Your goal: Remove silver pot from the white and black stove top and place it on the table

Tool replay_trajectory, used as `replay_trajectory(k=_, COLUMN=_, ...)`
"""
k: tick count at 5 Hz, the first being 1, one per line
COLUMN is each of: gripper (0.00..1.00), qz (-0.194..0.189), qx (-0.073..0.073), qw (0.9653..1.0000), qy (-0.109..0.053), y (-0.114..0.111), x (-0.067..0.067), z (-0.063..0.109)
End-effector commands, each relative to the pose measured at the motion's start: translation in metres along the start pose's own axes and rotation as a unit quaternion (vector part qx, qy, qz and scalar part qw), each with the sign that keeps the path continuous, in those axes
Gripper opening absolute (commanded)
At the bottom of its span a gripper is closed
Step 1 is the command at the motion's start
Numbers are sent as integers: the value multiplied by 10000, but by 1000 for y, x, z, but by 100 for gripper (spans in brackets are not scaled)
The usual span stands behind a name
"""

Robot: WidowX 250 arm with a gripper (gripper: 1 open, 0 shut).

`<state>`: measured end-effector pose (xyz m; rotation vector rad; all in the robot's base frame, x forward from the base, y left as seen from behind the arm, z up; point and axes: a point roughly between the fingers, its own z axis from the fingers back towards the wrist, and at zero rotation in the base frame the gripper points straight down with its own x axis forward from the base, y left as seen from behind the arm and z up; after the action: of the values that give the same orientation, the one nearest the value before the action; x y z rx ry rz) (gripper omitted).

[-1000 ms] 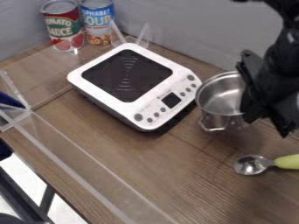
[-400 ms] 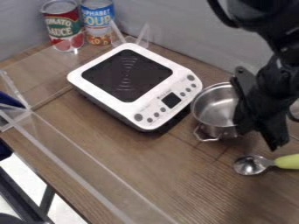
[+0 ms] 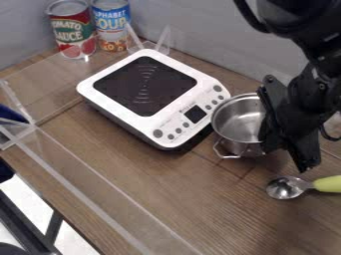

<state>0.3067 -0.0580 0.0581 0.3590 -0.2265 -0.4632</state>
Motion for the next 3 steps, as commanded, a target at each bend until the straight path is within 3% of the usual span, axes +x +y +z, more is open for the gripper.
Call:
replay_trajectory(k=1, gripper=100, qz=86, qx=33, qw=9991, qy=-404, y=6, x=14, z=17)
replay_trajectory(k=3, gripper=100, qz=163, qx=-27, qw=9988, qy=-452, y=9, x=15, z=22)
